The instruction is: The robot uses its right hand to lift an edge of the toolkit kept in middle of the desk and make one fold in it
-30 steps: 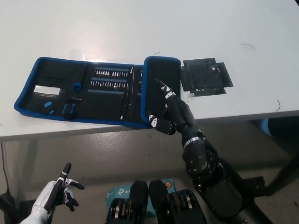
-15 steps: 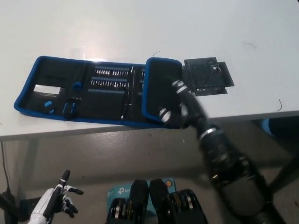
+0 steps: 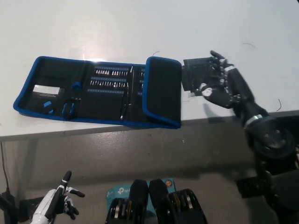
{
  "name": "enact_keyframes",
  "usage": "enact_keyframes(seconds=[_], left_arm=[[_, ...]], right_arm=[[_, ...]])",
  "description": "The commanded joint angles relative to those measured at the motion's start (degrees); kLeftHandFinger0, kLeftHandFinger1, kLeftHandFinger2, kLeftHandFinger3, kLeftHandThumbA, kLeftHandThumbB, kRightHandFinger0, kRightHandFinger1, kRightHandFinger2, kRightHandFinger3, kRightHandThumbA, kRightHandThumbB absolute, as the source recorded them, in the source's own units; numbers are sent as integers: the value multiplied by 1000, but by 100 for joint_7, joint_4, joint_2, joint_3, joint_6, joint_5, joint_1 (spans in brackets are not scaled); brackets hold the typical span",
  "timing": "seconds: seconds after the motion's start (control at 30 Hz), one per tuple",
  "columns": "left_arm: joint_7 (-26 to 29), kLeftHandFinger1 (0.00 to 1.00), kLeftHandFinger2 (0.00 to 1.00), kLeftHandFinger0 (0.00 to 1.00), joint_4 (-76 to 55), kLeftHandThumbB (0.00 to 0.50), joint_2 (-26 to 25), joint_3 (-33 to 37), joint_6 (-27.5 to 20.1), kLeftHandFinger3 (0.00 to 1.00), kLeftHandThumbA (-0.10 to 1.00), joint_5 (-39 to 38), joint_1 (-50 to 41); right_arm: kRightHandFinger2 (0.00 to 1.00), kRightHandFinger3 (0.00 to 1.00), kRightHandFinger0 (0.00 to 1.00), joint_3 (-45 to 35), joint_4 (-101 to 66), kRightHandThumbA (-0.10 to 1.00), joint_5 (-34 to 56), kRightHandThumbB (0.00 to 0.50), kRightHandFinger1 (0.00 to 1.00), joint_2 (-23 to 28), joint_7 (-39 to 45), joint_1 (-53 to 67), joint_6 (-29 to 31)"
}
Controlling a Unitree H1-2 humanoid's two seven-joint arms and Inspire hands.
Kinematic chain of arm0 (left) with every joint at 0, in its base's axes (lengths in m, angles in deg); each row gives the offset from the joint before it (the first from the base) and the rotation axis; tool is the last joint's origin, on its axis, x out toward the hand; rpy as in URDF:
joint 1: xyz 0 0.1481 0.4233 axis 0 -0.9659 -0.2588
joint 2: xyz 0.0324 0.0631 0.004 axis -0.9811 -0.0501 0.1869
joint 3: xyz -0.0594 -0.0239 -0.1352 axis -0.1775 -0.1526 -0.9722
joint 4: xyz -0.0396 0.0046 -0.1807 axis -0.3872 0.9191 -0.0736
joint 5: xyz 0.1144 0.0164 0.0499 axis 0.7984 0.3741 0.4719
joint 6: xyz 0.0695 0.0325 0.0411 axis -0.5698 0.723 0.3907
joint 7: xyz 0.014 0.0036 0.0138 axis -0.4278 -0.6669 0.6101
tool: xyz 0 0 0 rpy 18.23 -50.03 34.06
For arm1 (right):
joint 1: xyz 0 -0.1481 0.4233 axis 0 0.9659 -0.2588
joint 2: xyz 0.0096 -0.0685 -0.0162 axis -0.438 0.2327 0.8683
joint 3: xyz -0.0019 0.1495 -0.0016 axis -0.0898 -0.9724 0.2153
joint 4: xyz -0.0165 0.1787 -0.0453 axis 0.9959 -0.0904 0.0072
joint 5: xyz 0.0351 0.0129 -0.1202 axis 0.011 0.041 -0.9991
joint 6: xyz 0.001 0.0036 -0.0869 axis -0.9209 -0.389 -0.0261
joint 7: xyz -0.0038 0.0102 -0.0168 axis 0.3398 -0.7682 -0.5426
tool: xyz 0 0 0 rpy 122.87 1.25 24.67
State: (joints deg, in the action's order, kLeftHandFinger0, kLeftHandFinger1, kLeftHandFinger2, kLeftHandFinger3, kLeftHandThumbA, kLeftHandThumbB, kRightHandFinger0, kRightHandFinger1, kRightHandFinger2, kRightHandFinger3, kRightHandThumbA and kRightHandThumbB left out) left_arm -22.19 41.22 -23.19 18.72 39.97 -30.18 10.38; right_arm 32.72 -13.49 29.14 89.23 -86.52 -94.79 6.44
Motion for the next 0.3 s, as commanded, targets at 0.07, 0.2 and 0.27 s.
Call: enact_keyframes(seconds=[0.07, 0.2, 0.27], left_arm=[[11, 312, 146, 342, -91, 500, -73, -82, -108, 414, 1000, 9, 46], [5, 320, 165, 335, -95, 500, -92, -113, -116, 421, 1000, 8, 24], [8, 322, 162, 335, -70, 495, -74, -140, -139, 405, 1000, -22, 31]], right_arm=[[1000, 1000, 865, -1650, -1652, 489, 1555, 52, 1000, 178, 266, 1132, 199], [1000, 1000, 927, -1925, -1183, 286, 1301, 0, 1000, 158, 353, 1661, 993], [1000, 1000, 737, -2129, -524, 468, 973, 173, 965, 224, 214, 2164, 1908]])
